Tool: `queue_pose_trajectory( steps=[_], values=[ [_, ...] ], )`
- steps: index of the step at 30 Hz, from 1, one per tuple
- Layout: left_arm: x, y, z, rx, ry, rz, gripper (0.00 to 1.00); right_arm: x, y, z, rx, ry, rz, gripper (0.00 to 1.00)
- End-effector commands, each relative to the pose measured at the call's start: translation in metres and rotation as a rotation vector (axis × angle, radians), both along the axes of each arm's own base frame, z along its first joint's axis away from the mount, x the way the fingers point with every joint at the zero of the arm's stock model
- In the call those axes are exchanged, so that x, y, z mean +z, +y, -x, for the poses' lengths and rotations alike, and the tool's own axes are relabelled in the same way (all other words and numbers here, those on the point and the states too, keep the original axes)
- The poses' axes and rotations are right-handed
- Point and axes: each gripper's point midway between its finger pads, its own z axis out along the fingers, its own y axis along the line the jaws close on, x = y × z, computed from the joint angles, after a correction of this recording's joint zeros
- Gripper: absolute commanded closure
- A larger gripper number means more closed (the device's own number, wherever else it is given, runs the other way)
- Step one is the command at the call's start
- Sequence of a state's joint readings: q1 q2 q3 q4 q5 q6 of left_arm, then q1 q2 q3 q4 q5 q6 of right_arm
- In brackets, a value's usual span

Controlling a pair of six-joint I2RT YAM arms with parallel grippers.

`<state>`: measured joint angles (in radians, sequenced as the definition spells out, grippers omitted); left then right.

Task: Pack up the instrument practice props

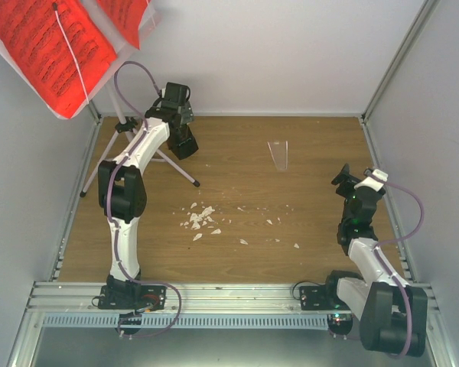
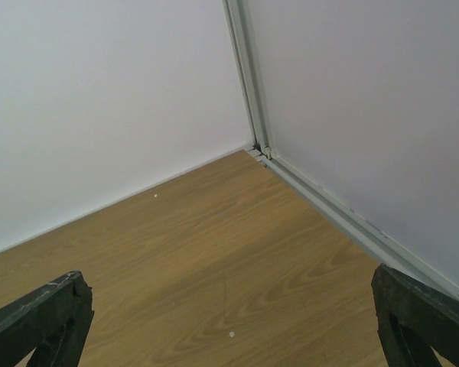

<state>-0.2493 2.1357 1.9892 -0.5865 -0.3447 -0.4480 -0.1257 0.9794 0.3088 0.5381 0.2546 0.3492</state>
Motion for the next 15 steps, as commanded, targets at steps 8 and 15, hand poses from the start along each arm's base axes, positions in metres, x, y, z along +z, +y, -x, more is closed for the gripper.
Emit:
queue_pose_trajectory(
  steps=[8, 15],
  values=[
    [0.004, 0.008, -0.021, -0.011, -0.049, -0.002, 0.32, 0.008, -0.006, -0.003, -0.028, -0.016, -0.002, 0.01],
    [0.019, -0.021, -0.012, -0.139, -0.091, 0.004, 0.53, 0.008, -0.007, -0.004, -0.031, -0.014, 0.0, 0.0]
  ],
)
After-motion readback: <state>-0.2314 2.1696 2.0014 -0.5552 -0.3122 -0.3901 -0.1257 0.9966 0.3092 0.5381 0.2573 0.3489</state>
